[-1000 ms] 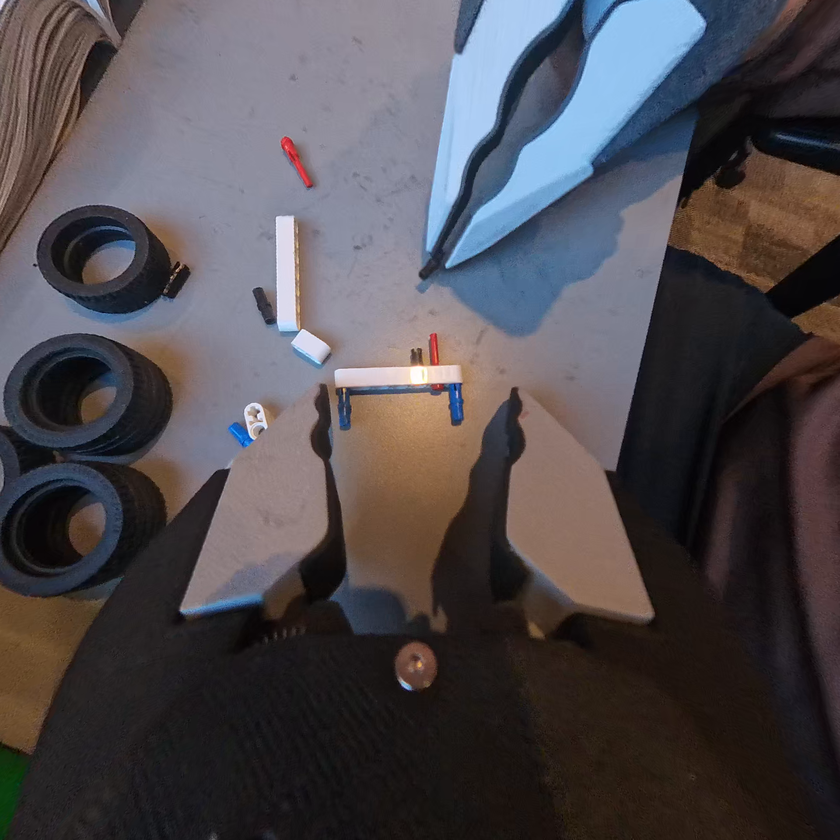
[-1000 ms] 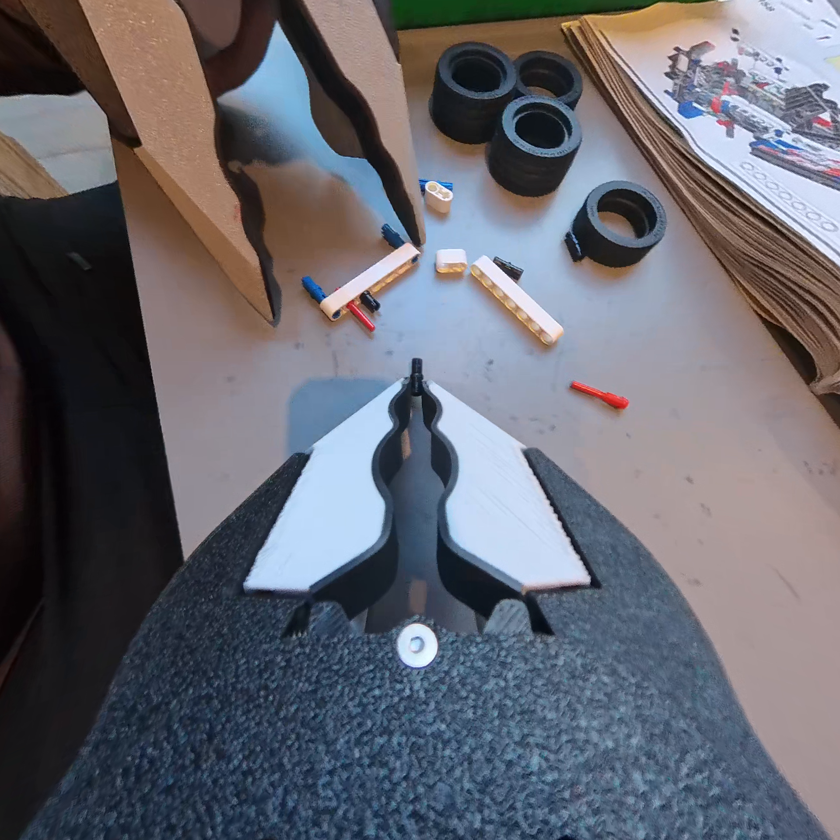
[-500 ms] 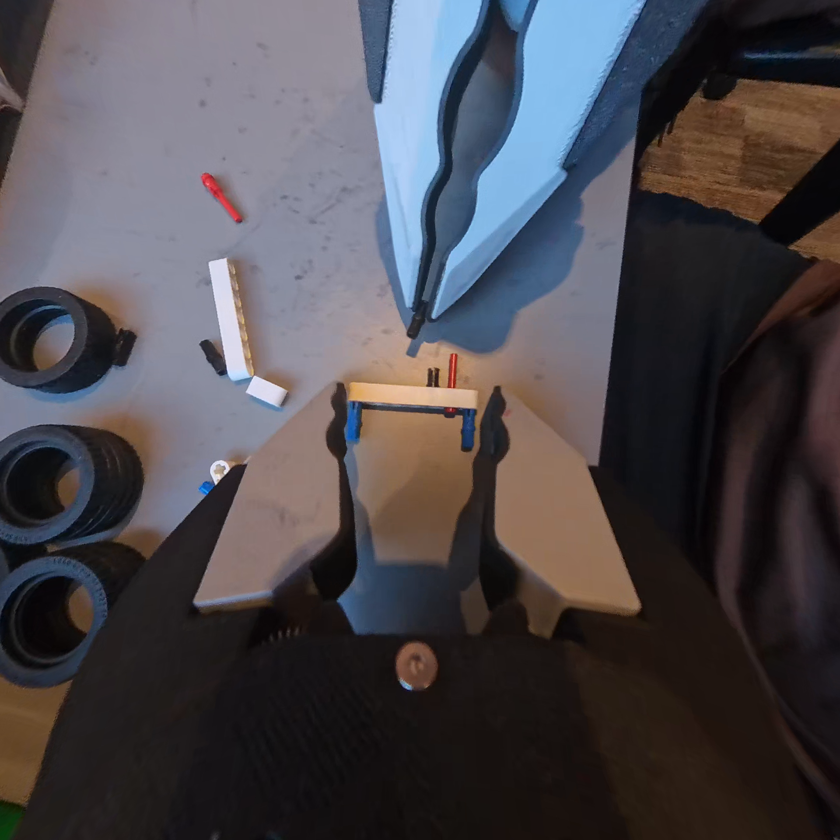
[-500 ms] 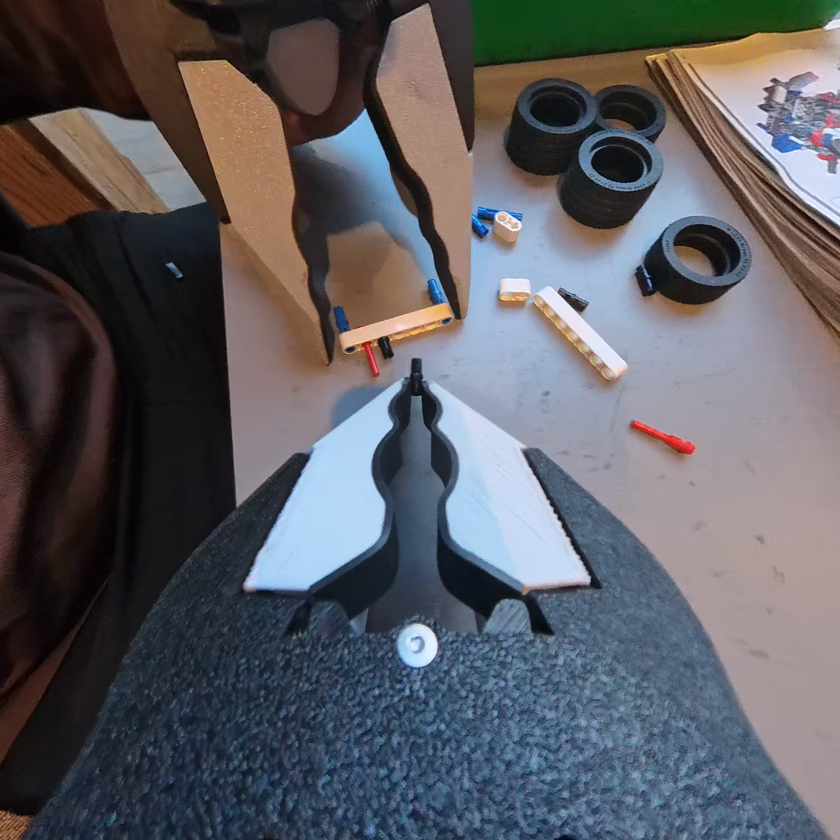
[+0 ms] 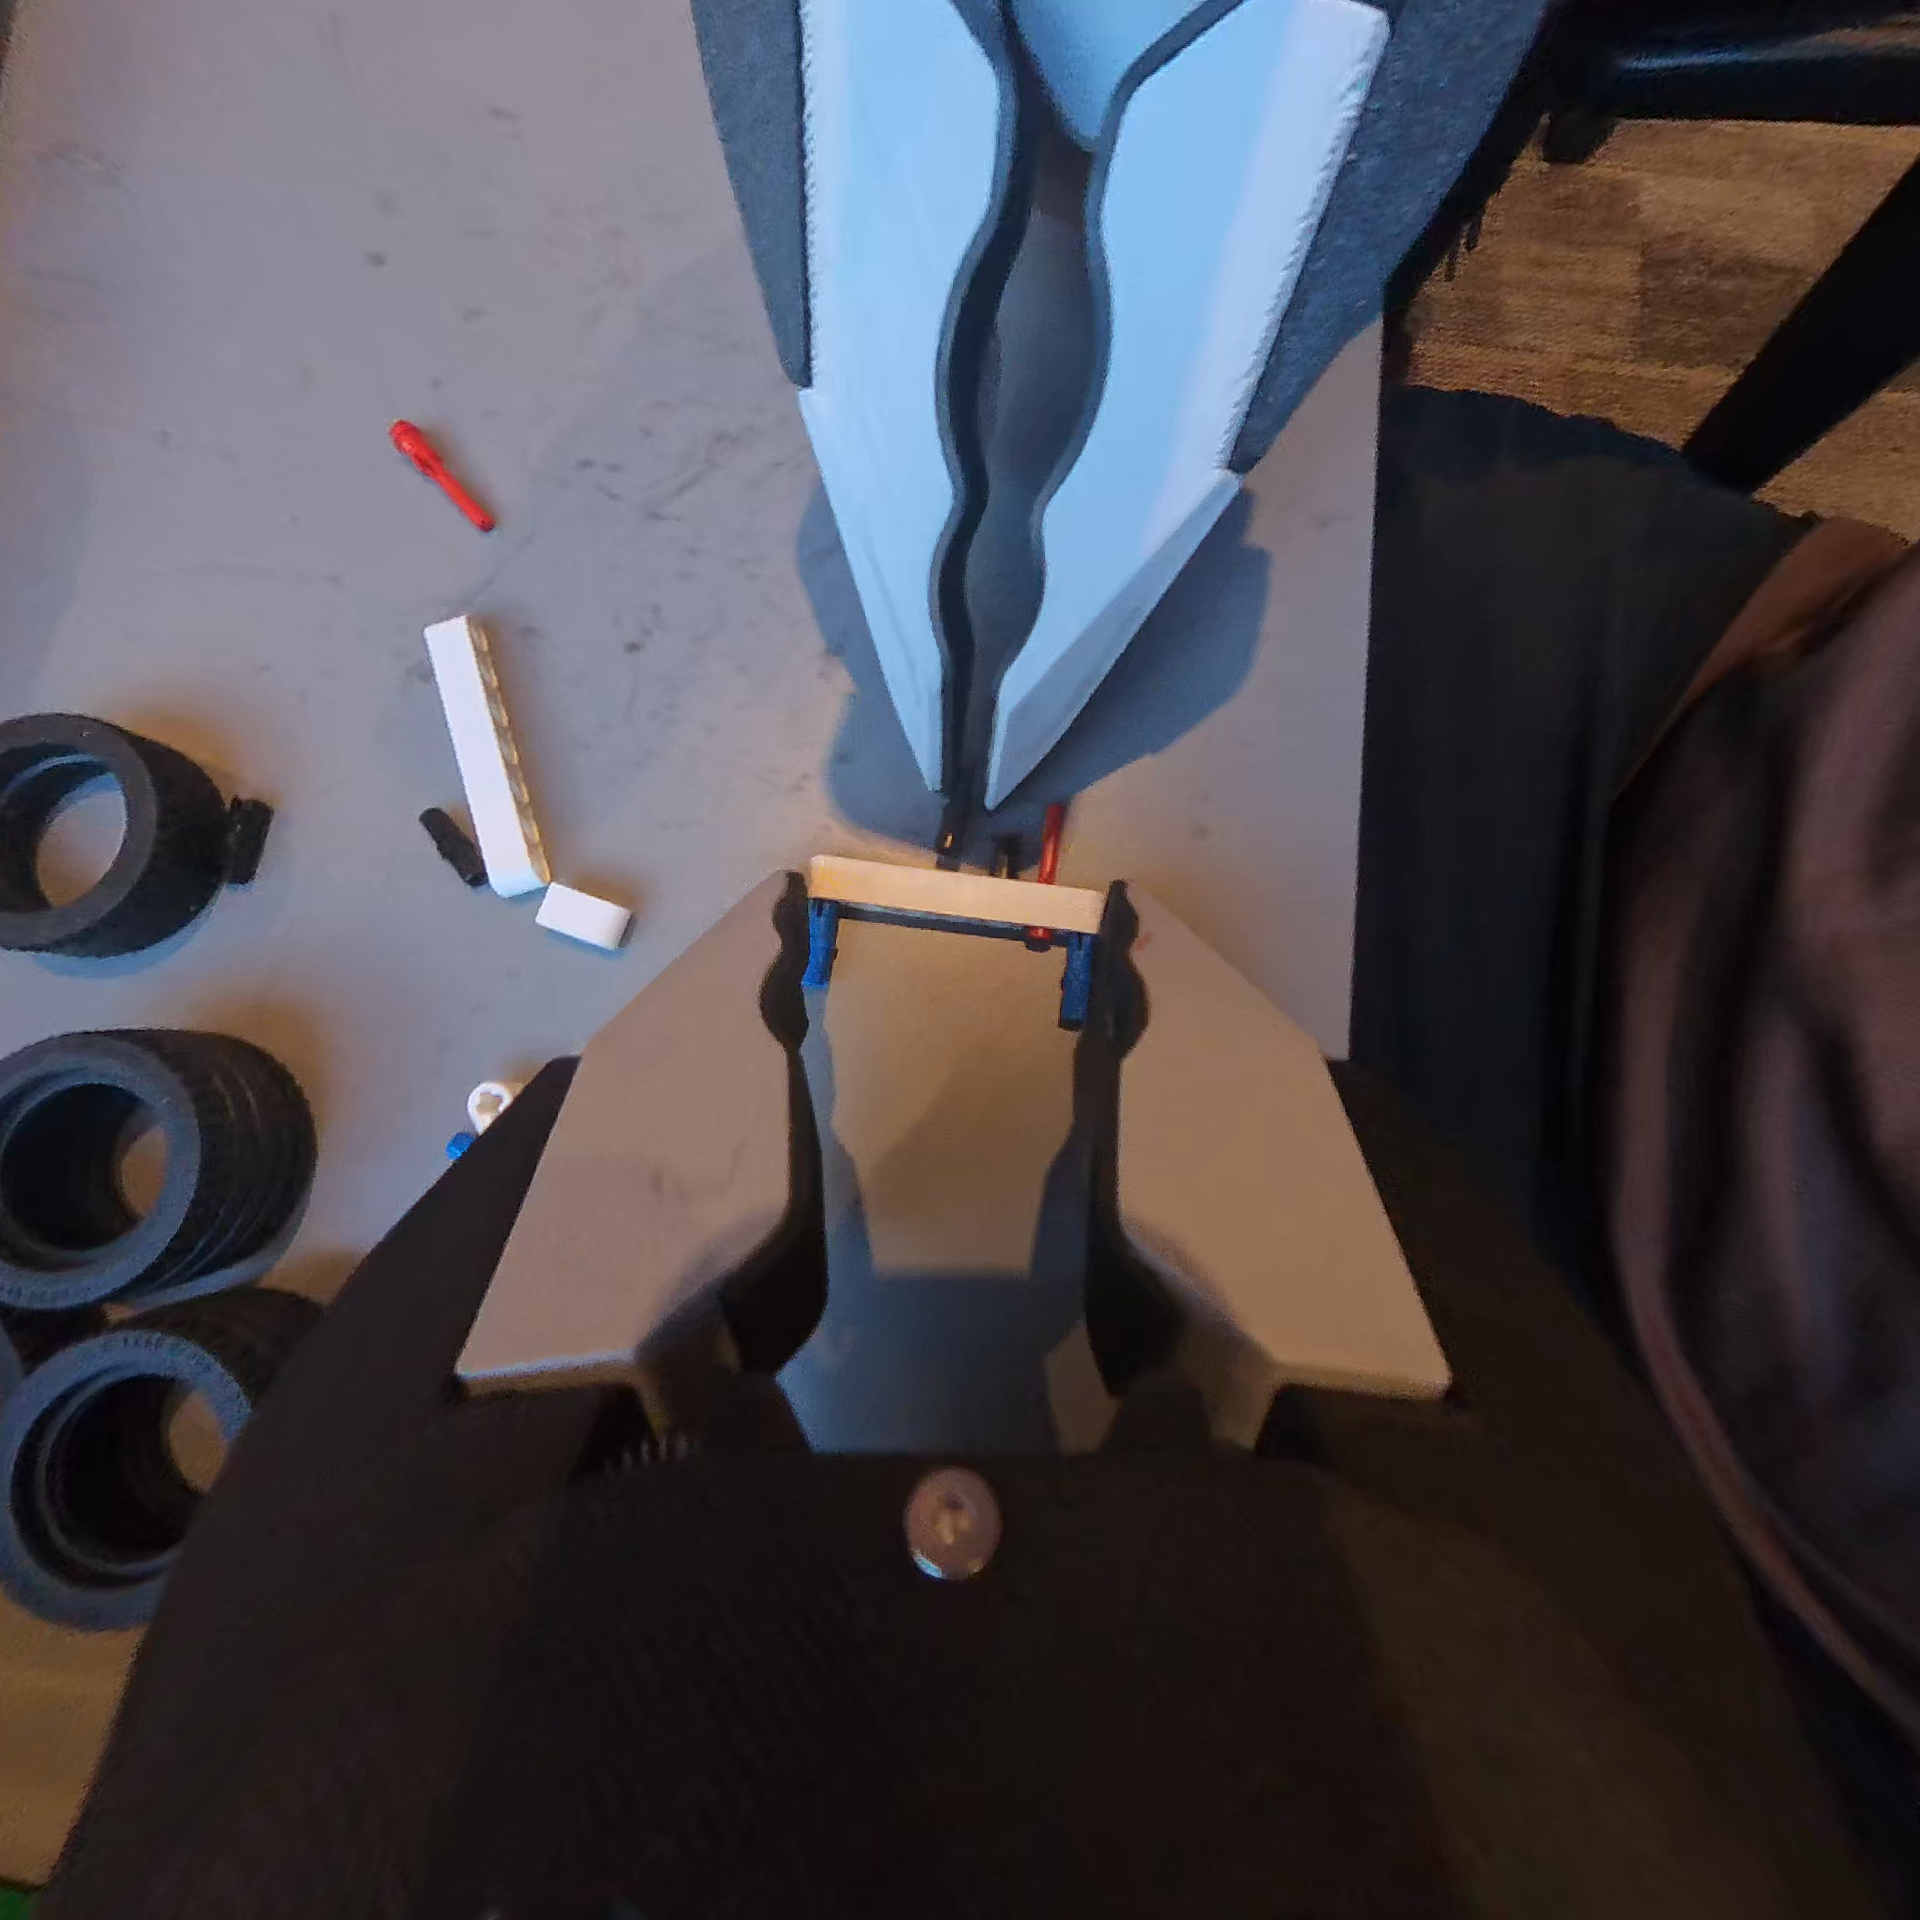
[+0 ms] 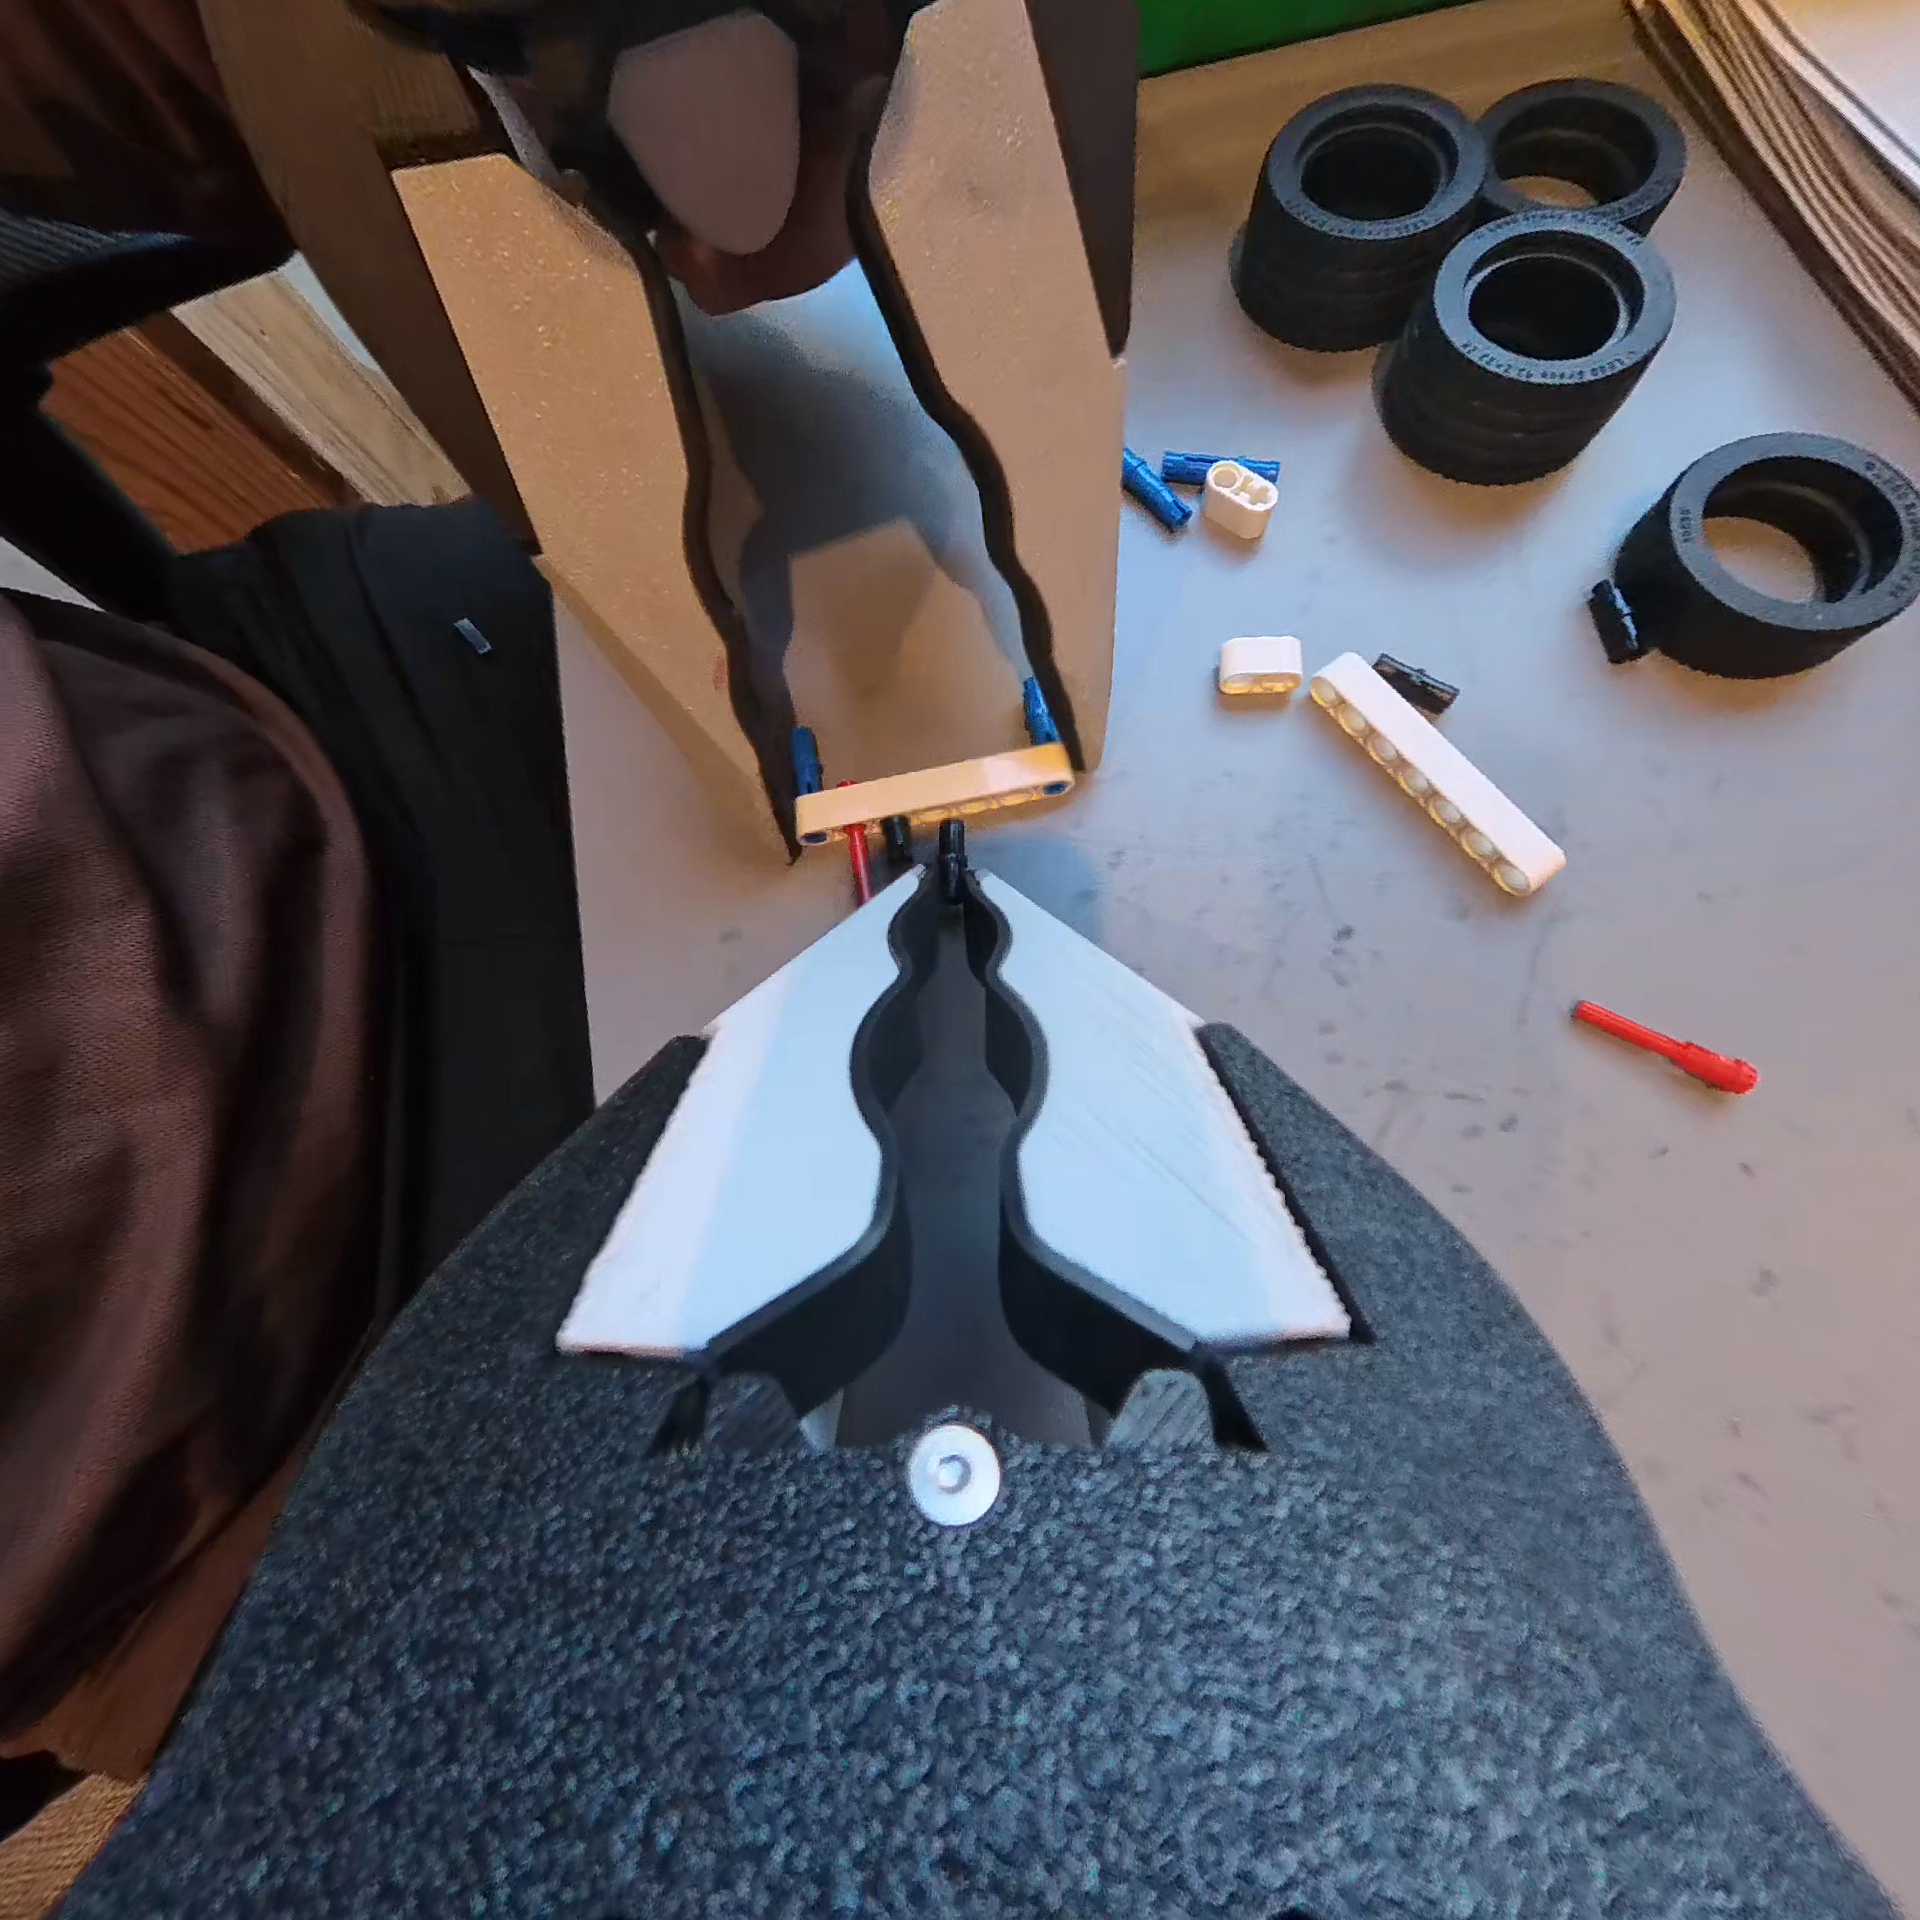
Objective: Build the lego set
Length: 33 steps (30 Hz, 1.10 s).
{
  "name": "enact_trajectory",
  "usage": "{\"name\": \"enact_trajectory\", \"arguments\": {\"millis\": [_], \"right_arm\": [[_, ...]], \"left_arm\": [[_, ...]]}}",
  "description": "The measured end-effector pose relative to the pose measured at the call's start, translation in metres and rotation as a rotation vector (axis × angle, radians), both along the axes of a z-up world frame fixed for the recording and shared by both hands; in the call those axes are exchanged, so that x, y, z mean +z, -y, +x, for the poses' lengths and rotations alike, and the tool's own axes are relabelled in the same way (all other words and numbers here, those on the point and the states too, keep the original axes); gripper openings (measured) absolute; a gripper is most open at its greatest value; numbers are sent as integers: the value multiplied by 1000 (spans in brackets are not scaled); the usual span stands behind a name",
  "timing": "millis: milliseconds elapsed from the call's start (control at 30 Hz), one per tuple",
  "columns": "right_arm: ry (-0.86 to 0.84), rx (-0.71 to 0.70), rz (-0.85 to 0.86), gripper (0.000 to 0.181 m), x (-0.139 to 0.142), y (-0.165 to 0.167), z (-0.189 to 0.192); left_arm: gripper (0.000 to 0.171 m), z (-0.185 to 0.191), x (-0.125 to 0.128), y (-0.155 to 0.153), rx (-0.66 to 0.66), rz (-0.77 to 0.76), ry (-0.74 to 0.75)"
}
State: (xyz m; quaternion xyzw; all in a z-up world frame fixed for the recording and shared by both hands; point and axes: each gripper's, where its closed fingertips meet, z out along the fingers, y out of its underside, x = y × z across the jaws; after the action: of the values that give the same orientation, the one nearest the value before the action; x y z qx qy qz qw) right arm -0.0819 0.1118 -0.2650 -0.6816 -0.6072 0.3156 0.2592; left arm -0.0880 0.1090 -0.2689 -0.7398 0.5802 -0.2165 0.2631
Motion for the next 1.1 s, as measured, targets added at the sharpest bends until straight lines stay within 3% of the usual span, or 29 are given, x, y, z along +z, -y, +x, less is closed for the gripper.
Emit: {"name": "enact_trajectory", "arguments": {"millis": [800, 1100], "right_arm": [[21, 52, -70, 4, -2, 14, -2], [-12, 47, -197, 4, 2, 18, -3]], "left_arm": [[54, 1, 0, 12, -111, 21, 43], [54, 2, 6, 14, -213, 182, 21]]}}
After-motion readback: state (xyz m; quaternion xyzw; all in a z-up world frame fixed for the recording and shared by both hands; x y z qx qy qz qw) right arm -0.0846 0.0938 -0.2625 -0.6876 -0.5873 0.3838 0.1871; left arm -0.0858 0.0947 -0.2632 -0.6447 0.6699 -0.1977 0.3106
